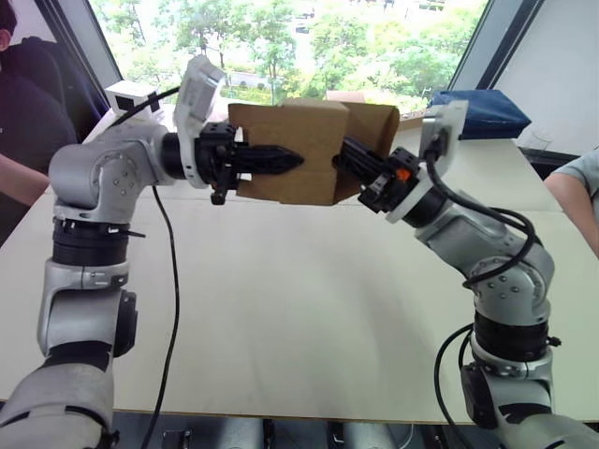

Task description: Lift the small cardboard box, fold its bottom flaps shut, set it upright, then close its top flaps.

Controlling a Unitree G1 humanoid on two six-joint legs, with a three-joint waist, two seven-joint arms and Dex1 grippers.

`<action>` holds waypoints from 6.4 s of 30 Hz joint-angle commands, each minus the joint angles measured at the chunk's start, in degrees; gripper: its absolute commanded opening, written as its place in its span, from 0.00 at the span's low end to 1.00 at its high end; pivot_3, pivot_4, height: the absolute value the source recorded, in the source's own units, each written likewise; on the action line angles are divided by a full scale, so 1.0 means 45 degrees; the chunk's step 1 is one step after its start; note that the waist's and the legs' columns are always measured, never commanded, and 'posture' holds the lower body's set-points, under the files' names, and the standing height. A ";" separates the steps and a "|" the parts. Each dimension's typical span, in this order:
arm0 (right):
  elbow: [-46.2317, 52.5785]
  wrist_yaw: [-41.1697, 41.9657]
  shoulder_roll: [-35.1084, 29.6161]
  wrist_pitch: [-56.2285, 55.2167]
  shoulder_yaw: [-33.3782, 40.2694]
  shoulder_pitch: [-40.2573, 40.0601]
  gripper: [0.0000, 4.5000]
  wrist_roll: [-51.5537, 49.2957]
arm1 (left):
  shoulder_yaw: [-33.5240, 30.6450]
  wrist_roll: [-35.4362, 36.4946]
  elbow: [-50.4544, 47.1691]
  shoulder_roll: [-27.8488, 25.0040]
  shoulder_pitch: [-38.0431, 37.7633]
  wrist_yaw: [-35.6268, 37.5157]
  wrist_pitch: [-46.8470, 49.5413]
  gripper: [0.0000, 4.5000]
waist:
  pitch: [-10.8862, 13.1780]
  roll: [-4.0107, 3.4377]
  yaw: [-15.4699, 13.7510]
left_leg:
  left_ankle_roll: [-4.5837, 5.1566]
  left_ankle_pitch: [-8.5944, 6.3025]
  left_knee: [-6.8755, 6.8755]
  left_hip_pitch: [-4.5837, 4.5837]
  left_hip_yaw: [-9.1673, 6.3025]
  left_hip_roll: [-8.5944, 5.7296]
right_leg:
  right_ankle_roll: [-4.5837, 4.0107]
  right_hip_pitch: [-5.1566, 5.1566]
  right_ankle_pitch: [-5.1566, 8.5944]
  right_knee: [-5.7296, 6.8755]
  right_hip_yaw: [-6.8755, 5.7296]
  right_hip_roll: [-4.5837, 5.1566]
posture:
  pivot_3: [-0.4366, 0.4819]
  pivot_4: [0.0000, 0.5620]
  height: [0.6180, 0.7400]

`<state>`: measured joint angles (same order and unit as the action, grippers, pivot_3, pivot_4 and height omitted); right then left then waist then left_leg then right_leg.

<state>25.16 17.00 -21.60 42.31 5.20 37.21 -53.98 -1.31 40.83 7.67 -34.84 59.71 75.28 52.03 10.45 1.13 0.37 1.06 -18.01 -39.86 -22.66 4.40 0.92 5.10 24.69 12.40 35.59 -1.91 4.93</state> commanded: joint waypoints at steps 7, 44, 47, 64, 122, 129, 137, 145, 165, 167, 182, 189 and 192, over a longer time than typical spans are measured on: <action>0.0506 0.0321 0.0112 -0.0249 0.0116 0.0128 0.01 0.0017 | -0.0292 0.0260 -0.0103 -0.0020 0.0096 -0.0398 -0.0114 0.00 | 0.0001 -0.0001 0.0083 | 0.0000 0.0000 0.0003 0.0000 0.0001 0.0002 | 0.0001 0.0003 0.0001 0.0000 0.0000 -0.0001 | 0.48 0.27 1.00; 0.1802 0.0539 -0.2088 0.0059 0.0526 -0.2802 0.01 0.0109 | -0.0341 0.0449 0.0401 0.0187 0.0352 -0.0795 -0.0125 0.00 | 0.0007 0.0000 0.0041 | 0.0005 -0.0003 0.0005 -0.0012 -0.0005 0.0005 | 0.0005 0.0004 0.0003 -0.0027 0.0000 -0.0018 | 0.48 0.27 1.00; 0.1701 0.0555 -0.1775 0.0047 0.0444 -0.2527 0.01 0.0063 | -0.0353 0.0544 0.0187 0.0181 0.0224 -0.0837 0.0012 0.00 | 0.0007 0.0000 0.0037 | 0.0004 -0.0003 0.0004 -0.0017 -0.0005 0.0003 | 0.0004 0.0004 0.0003 -0.0028 0.0001 -0.0008 | 0.48 0.27 1.00; 0.1153 0.1218 -0.1050 -0.0069 -0.0161 -0.1939 0.01 0.0631 | -0.0411 0.0625 0.0121 0.0339 0.0219 -0.0961 0.0077 0.00 | 0.0007 0.0000 0.0059 | 0.0004 -0.0002 0.0004 -0.0016 -0.0003 0.0002 | 0.0005 0.0005 0.0003 -0.0025 0.0000 -0.0006 | 0.48 0.27 1.00; -0.2339 -0.1502 0.5328 -0.3087 0.2925 -0.0268 0.51 -0.5222 | -0.2310 0.3061 0.0090 0.0840 0.0189 -0.3010 0.1728 0.00 | 0.0018 -0.0025 0.0105 | -0.0057 0.0031 0.0007 -0.0020 0.0001 0.0003 | 0.0022 0.0023 -0.0009 -0.0001 0.0002 0.0008 | 0.48 0.27 1.00; -0.1917 -0.1733 0.5403 -0.3120 0.2813 -0.0640 0.51 -0.6072 | -0.2298 0.3058 0.0102 0.0804 0.0170 -0.3106 0.1729 0.00 | 0.0018 -0.0026 0.0123 | -0.0058 0.0032 0.0007 -0.0021 0.0001 0.0002 | 0.0022 0.0023 -0.0008 -0.0002 0.0003 0.0008 | 0.48 0.27 1.00; -0.1529 -0.1565 0.5168 -0.2911 0.2272 -0.1135 0.51 -0.6049 | -0.2242 0.2969 0.0213 0.0764 0.0220 -0.3096 0.1676 0.00 | 0.0018 -0.0027 0.0133 | -0.0040 0.0022 0.0011 -0.0020 0.0001 0.0003 | 0.0021 0.0023 -0.0008 -0.0004 0.0003 0.0007 | 0.48 0.27 1.00; -0.1625 -0.1583 0.5352 -0.3048 0.2399 -0.1085 0.51 -0.7001 | -0.2204 0.2983 0.0134 0.0792 0.0213 -0.3119 0.1698 0.00 | 0.0019 -0.0027 0.0126 | -0.0040 0.0022 0.0012 -0.0020 0.0000 0.0003 | 0.0021 0.0024 -0.0008 -0.0005 0.0002 0.0008 | 0.48 0.27 1.00; -0.1109 -0.2269 0.5690 -0.3642 0.0725 -0.0983 0.51 -0.4597 | -0.1875 0.2687 -0.0005 0.0724 0.0025 -0.2900 0.1488 0.00 | 0.0019 -0.0027 0.0134 | -0.0043 0.0024 0.0014 -0.0021 0.0001 0.0003 | 0.0021 0.0028 -0.0008 -0.0006 0.0003 0.0007 | 0.48 0.27 1.00; -0.1015 -0.2369 0.5793 -0.3694 0.0629 -0.0915 0.51 -0.4506 | -0.1795 0.2526 0.0001 0.0741 -0.0014 -0.2942 0.1335 0.00 | 0.0019 -0.0027 0.0134 | -0.0045 0.0025 0.0016 -0.0023 0.0001 0.0003 | 0.0020 0.0032 -0.0008 -0.0006 0.0003 0.0007 | 0.48 0.27 1.00; -0.0721 -0.2158 0.5823 -0.3482 -0.0463 -0.1212 0.51 -0.3119 | -0.1960 0.2365 0.0322 0.1060 0.0178 -0.3118 0.1117 0.00 | 0.0019 -0.0027 0.0129 | -0.0038 0.0021 0.0016 -0.0025 0.0003 0.0002 | 0.0020 0.0033 -0.0007 -0.0007 0.0003 0.0008 | 0.48 0.27 1.00; -0.0794 -0.2096 0.6196 -0.3738 -0.0593 -0.1286 0.51 -0.2544 | -0.2255 0.2689 0.0340 0.1105 0.0283 -0.3145 0.1459 0.00 | 0.0019 -0.0027 0.0130 | -0.0036 0.0020 0.0018 -0.0026 0.0001 0.0003 | 0.0020 0.0035 -0.0007 -0.0009 0.0003 0.0006 | 0.48 0.27 1.00; -0.0794 -0.2164 0.6467 -0.3921 -0.0372 -0.1246 0.51 -0.2732 | -0.2319 0.2727 0.0372 0.1114 0.0265 -0.3262 0.1511 0.00 | 0.0019 -0.0028 0.0127 | -0.0037 0.0020 0.0017 -0.0028 0.0001 0.0003 | 0.0020 0.0034 -0.0007 -0.0008 0.0003 0.0007 | 0.48 0.27 1.00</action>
<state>19.48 6.35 6.22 24.46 5.31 30.90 -65.34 -10.50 51.54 10.45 -30.25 59.04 60.93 58.72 10.53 1.01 0.94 0.90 -17.92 -39.78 -22.78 4.40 0.93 5.19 24.85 12.36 35.55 -1.89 4.96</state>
